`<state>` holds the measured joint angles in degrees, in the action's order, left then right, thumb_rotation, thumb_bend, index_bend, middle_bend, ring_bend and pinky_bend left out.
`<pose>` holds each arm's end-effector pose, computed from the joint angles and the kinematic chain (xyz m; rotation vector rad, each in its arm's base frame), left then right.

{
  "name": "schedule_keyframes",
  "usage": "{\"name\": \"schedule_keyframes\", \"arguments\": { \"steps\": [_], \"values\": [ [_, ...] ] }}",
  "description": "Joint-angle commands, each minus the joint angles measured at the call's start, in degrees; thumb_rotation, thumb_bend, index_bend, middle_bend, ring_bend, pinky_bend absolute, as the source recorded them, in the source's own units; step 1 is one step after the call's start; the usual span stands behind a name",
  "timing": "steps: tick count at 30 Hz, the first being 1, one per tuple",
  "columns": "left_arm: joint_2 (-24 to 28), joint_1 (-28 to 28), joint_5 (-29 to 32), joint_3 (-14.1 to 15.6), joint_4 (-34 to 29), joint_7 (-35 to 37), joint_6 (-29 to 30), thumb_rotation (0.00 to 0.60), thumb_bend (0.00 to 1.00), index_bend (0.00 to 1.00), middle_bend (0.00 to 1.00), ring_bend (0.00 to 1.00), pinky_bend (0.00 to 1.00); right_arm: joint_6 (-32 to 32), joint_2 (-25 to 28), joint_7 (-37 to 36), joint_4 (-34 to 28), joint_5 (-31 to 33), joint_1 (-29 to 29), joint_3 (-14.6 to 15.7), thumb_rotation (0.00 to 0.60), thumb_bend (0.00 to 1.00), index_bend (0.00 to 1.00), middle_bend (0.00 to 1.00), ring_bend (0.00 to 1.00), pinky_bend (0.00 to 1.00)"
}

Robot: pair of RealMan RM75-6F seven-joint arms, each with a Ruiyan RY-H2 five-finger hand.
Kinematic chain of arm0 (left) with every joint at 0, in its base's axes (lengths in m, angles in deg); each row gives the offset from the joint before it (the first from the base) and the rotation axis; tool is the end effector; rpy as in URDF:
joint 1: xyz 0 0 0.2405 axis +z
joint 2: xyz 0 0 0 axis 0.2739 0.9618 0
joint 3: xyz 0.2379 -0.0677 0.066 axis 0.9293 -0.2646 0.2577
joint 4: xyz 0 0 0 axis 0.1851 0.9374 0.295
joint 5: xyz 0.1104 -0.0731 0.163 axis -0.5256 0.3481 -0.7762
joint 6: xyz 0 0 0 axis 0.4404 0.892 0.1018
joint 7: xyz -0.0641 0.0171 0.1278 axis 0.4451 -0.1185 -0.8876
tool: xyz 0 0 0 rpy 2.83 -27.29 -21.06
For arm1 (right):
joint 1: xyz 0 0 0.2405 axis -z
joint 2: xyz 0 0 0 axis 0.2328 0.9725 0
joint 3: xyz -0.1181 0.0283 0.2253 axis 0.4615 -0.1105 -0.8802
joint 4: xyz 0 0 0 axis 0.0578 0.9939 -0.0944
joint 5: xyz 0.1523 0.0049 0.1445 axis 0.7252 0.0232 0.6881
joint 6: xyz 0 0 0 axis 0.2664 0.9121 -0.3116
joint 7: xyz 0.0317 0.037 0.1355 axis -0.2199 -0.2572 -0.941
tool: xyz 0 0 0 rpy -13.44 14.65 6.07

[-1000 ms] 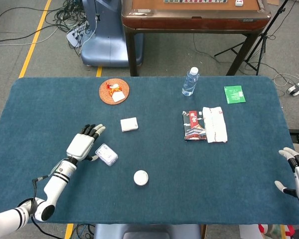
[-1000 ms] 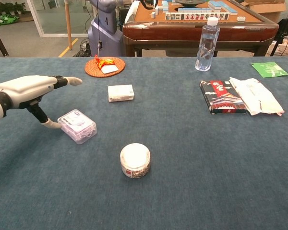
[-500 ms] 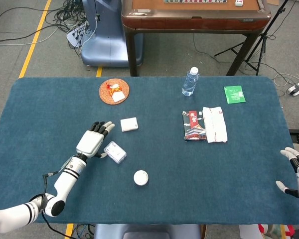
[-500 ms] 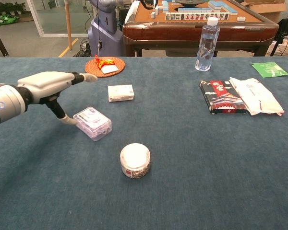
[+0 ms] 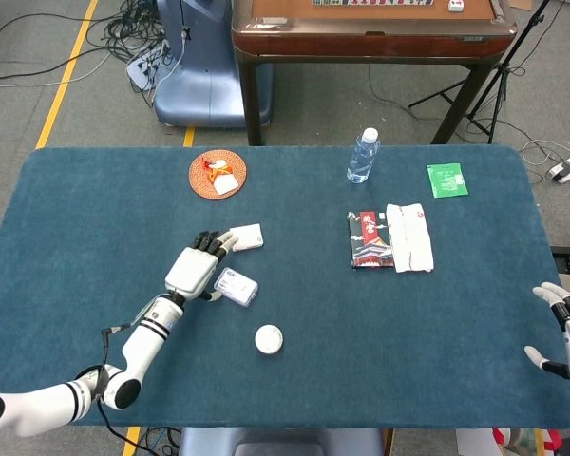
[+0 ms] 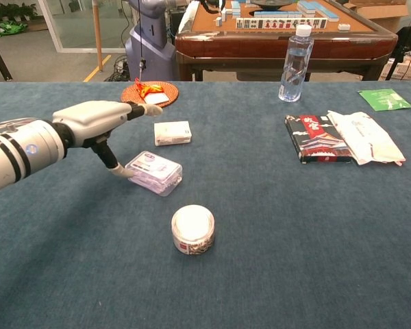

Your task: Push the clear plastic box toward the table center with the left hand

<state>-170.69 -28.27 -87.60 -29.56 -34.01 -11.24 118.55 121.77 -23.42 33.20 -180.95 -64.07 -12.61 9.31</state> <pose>-0.1449 0.3645 -0.0393 -1.8977 -0.8294 -0.9222 -0.2985 -0.1459 0.2062 1.3140 -0.9119 0.7247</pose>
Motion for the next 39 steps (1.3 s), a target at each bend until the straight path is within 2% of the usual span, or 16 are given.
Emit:
{"name": "schedule_keyframes", "arguments": {
  "steps": [1,15,22,28,34,39],
  "values": [
    [-0.5,-0.8,0.6,-0.4,-0.3,-0.9,-0.1,0.6,0.01,0.0,0.0,0.0,0.05,0.2,0.0,-0.1,0.0,-0.1,0.1,0.0,0.6,0.0,0.22,0.22,0.21,0.32],
    [-4.8,-5.1,4.3,-1.9,1.3,-5.2,-1.9,0.6,0.01,0.0,0.0,0.0,0.05,1.0,0.7,-1.6,0.0,-0.6,0.6,-0.1,0.6,0.0,0.22,0.22,0.21,0.32],
    [-4.3,-5.4,4.6,-1.6,-1.1,-7.7,-0.3,0.6,0.01,0.0,0.0,0.0,0.05,1.6,0.9,-2.1,0.0,-0.9,0.8,-0.2,0.6,0.0,0.22,0.23,0.21,0.32],
    [0.6,-2.6,6.1,0.1,-8.1,-12.0,3.5,0.6,0.01,0.0,0.0,0.0,0.06,1.1,0.8,-1.9,0.1,-1.1,0.7,-0.1,0.6,0.0,0.22,0.23,0.21,0.32],
    [9.7,1.8,8.0,3.2,-20.2,-19.0,9.2,0.6,0.01,0.0,0.0,0.0,0.07,0.4,0.4,-0.8,0.0,-0.8,0.4,0.0,0.6,0.0,0.22,0.23,0.21,0.32],
    [16.4,5.9,7.9,6.1,-27.9,-20.9,13.9,0.6,0.01,0.0,0.0,0.0,0.07,0.1,0.0,-0.1,0.0,0.1,0.2,-0.3,0.6,0.0,0.22,0.23,0.21,0.32]
  ]
}}
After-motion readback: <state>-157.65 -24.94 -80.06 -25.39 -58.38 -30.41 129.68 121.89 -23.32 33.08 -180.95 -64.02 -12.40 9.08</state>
